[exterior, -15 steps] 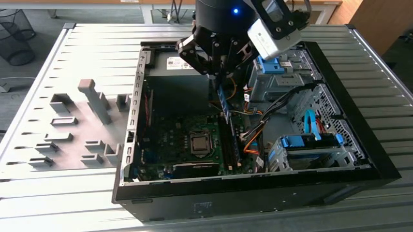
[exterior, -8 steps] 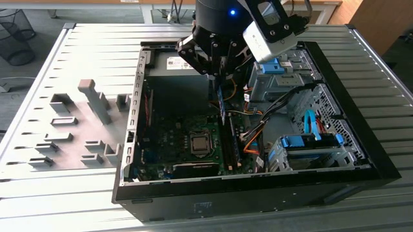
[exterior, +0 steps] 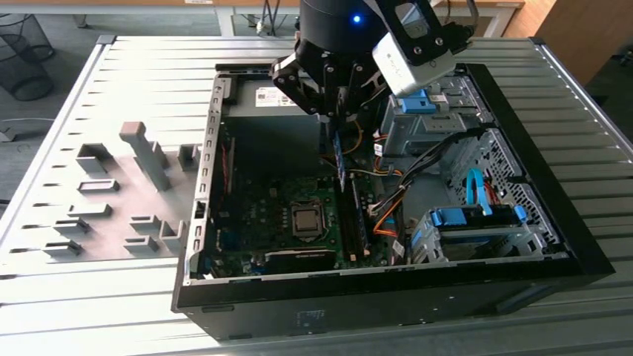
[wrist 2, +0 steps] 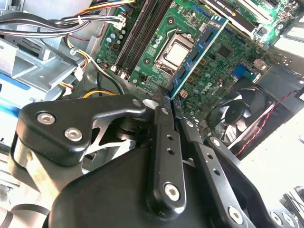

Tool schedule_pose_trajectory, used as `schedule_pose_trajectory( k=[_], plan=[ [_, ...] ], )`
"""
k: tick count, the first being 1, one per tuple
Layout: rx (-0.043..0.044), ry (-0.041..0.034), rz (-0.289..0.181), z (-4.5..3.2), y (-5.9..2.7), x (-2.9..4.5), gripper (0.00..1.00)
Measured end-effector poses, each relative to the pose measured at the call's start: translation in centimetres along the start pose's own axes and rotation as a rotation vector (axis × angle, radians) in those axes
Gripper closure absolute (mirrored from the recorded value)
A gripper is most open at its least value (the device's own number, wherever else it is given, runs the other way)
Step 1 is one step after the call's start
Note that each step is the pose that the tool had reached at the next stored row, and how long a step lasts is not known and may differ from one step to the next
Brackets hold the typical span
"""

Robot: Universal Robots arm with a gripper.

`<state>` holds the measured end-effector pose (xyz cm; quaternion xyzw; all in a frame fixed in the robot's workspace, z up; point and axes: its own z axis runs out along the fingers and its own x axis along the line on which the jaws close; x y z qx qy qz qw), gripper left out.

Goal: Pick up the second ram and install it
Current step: 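Insert the second ram into the second slot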

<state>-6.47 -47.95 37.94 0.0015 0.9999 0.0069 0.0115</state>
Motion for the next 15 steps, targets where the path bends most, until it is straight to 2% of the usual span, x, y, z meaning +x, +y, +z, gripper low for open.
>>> schedule_pose_trajectory(
  k=[1,3,4,15],
  plan=[
    [-0.0004,0.0019,0.0,0.02,0.0,-0.01,0.86],
    [-0.0043,0.0165,0.0,0.11,0.0,-0.08,0.86],
    [-0.0046,0.0201,0.0,0.12,0.0,-0.1,0.86],
    [-0.0046,0.0202,0.0,0.65,-0.01,-0.09,0.86]
  ],
)
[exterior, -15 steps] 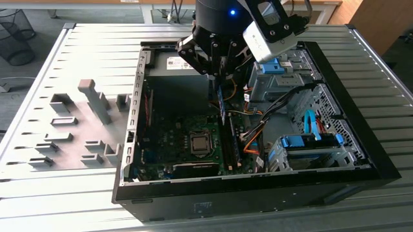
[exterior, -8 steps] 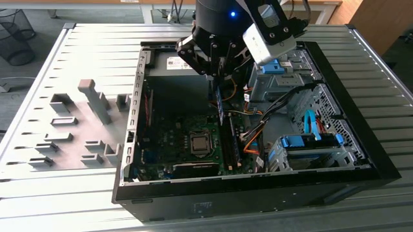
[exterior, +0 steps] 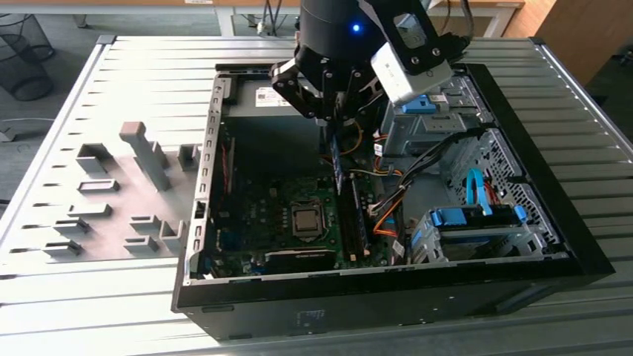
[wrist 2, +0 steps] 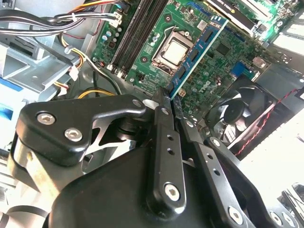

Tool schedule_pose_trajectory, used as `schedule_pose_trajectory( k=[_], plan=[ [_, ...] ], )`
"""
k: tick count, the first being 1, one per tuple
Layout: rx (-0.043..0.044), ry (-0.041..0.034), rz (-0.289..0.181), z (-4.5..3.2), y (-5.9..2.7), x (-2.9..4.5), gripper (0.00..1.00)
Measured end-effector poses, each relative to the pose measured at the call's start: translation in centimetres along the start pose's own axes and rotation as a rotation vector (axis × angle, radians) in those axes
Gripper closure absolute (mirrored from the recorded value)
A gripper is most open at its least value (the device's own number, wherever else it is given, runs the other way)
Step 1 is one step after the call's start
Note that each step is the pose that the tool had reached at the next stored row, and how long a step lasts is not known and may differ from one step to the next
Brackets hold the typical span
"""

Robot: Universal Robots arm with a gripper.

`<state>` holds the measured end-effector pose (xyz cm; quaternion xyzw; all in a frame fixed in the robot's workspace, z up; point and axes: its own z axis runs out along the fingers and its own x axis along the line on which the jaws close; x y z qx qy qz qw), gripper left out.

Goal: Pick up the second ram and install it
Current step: 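Insert the second ram into the second slot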

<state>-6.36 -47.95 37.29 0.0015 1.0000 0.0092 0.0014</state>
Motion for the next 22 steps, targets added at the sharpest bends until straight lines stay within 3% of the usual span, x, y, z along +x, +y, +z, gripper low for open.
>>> schedule_pose_trajectory(
  k=[12,22],
  plan=[
    [0.0001,0.0022,0.0,1.6,-0.03,-0.49,0.86],
    [0.0001,0.0027,0.0,1.72,-0.03,-0.63,0.86]
  ],
)
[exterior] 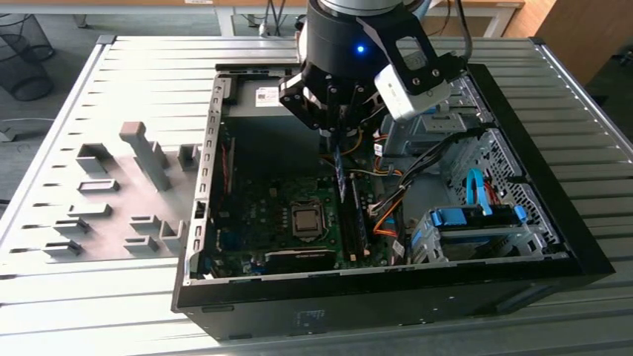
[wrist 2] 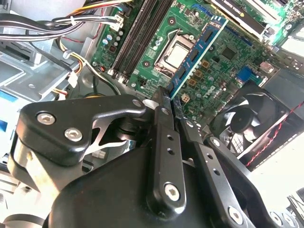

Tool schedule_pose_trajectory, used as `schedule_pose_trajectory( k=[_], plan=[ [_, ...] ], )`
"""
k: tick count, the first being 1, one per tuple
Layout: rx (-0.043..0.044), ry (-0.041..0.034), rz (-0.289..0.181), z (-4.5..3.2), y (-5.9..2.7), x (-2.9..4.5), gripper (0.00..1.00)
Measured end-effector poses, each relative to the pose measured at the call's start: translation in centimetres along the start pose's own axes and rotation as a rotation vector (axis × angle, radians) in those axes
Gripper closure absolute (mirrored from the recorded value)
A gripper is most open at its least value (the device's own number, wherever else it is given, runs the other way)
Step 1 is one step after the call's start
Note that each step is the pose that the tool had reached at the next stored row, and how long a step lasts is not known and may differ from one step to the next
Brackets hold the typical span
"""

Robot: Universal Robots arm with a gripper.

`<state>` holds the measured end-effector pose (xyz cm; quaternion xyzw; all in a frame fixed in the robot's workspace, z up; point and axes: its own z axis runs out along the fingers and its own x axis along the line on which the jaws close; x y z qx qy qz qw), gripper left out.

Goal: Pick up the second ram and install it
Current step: 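Insert the second ram into the second slot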

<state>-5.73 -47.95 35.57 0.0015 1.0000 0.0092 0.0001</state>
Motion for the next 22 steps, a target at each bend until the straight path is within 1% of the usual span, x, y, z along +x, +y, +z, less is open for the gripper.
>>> schedule_pose_trajectory(
  k=[6,14,22],
  plan=[
    [0.0002,0.0,0.0,0.2,-0.01,-0.25,0.86],
    [0.0001,0.0,0.0,0.35,-0.01,-0.26,0.86],
    [0.0,0.0,0.0,0.88,-0.02,-0.26,0.86]
  ],
)
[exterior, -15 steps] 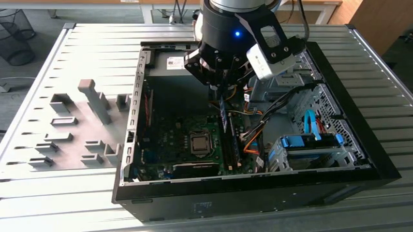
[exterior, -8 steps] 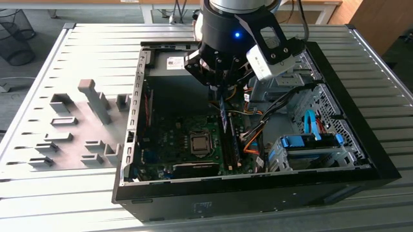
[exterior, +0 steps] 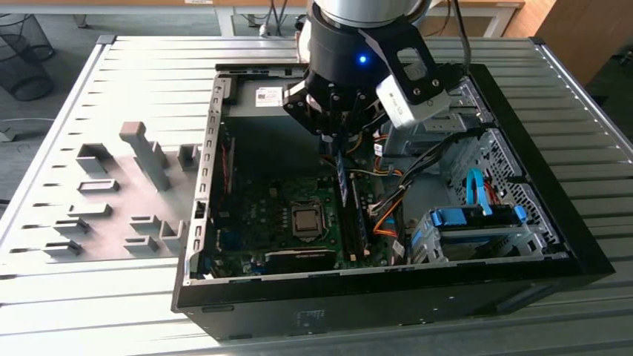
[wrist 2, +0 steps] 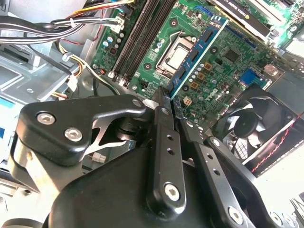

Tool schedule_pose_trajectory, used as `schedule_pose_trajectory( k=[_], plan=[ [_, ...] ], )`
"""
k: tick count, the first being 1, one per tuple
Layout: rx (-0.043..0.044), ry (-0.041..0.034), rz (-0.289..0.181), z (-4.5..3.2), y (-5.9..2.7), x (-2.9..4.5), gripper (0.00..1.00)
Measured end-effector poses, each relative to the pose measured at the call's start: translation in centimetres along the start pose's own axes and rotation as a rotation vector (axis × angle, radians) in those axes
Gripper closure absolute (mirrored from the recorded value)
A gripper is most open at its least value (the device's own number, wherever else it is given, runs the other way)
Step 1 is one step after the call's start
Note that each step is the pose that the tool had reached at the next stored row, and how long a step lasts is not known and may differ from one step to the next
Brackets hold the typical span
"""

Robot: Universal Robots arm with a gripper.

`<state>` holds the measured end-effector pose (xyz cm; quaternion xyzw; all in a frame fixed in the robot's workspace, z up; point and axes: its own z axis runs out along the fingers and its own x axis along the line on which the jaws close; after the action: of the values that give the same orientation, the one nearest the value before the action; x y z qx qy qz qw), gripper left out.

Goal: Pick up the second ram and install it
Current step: 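Insert the second ram into the second slot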

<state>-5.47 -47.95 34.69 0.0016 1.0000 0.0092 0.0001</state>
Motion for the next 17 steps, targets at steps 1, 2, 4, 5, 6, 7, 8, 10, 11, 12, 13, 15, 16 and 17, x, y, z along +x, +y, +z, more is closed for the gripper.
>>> schedule_pose_trajectory(
  k=[1,2,4,5,6,7,8,10,11,12,13,15,16,17],
  plan=[
    [0.0001,0.0001,0.0,0.07,0.0,0.0,0.86],
    [0.0001,0.0001,0.0,0.15,0.0,0.0,0.86],
    [0.0001,0.0,0.0,0.31,-0.01,0.0,0.86],
    [0.0001,0.0001,0.0,0.38,-0.01,0.0,0.86],
    [0.0001,0.0,0.0,0.45,-0.01,0.0,0.86],
    [0.0002,0.0001,0.0,0.52,-0.01,0.0,0.86],
    [0.0001,0.0001,0.0,0.59,-0.01,0.0,0.86],
    [0.0001,0.0001,0.0,0.73,-0.01,-0.02,0.86],
    [0.0002,0.0001,0.0,0.8,-0.01,-0.06,0.86],
    [0.0002,0.0001,0.0,0.88,-0.02,-0.09,0.86],
    [0.0002,0.0001,0.0,0.96,-0.02,-0.11,0.86],
    [0.0002,0.0,0.0,1.15,-0.02,-0.17,0.86],
    [0.0003,0.0001,0.0,1.25,-0.02,-0.19,0.86],
    [0.0002,0.0001,0.0,1.37,-0.02,-0.2,0.86]
  ],
)
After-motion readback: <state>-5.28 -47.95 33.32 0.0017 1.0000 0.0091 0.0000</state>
